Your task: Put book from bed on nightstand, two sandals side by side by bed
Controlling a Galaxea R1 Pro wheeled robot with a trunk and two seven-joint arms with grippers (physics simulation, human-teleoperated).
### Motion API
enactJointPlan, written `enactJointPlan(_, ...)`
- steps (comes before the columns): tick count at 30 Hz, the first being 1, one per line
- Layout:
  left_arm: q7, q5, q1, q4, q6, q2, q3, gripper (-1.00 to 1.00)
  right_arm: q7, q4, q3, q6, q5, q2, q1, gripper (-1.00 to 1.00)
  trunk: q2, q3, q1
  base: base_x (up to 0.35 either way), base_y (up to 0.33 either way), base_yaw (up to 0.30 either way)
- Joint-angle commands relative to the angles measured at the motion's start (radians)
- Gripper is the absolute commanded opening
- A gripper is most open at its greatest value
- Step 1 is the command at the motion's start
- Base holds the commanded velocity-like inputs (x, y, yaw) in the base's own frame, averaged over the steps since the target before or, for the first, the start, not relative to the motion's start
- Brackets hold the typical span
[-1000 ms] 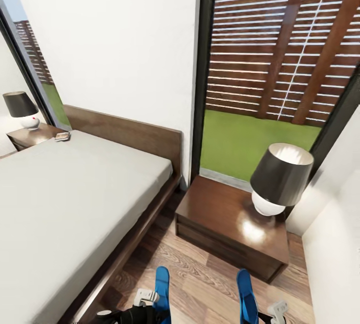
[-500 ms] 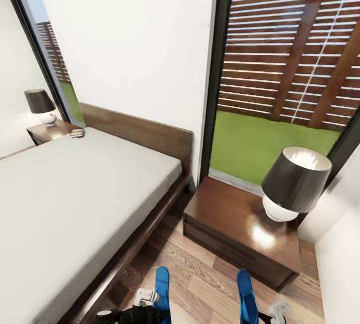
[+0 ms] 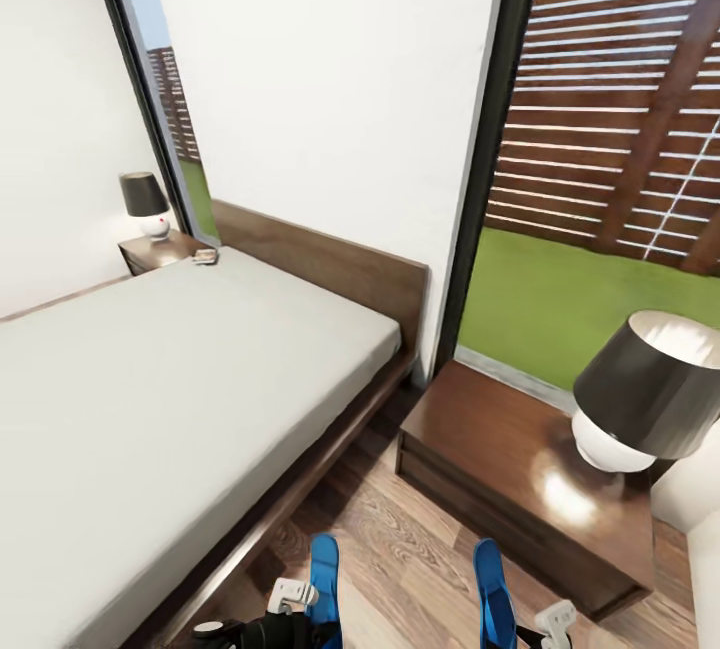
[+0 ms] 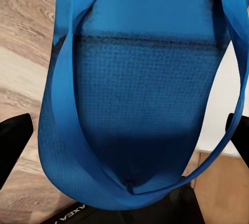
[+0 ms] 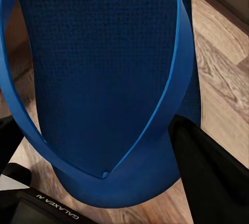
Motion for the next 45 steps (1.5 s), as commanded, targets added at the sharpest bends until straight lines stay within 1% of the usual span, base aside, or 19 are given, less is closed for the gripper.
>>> enactJointPlan(1, -0.002, 0.007, -0.001, 0.002, -0.001, 0.0, -0.006, -1.0, 0.006, 0.0, -0.009, -0.005, 0.01, 0.0, -0.001, -1.0, -0.001, -0.001, 0.0, 0.0, 0.0, 0.275)
enactJointPlan(31, -0.003, 0.007, -0.001, 0.002, -0.001, 0.0, -0.006, -1.0, 0.007, 0.0, -0.008, -0.005, 0.01, 0.0, -0.001, -1.0, -0.001, -0.001, 0.0, 0.0, 0.0, 0.269)
enactJointPlan(35, -0.003, 0.007, -0.001, 0.002, 0.0, 0.0, -0.006, -1.0, 0.008, 0.0, -0.008, -0.005, 0.01, 0.0, -0.001, -1.0, -0.001, -0.001, 0.0, -0.005, 0.0, 0.12)
enactJointPlan(39, -0.002, 0.007, -0.001, 0.002, 0.003, -0.012, -0.006, -1.0, 0.008, 0.0, -0.008, -0.005, 0.01, 0.0, -0.001, -1.0, -0.001, -0.001, 0.0, -0.184, -0.077, 0.013)
enactJointPlan(45, -0.001, 0.007, -0.001, 0.002, 0.002, -0.015, -0.006, -1.0, 0.008, 0.0, -0.009, -0.005, 0.01, 0.0, -0.001, -1.0, -0.001, -0.001, 0.0, -0.126, -0.069, 0.003)
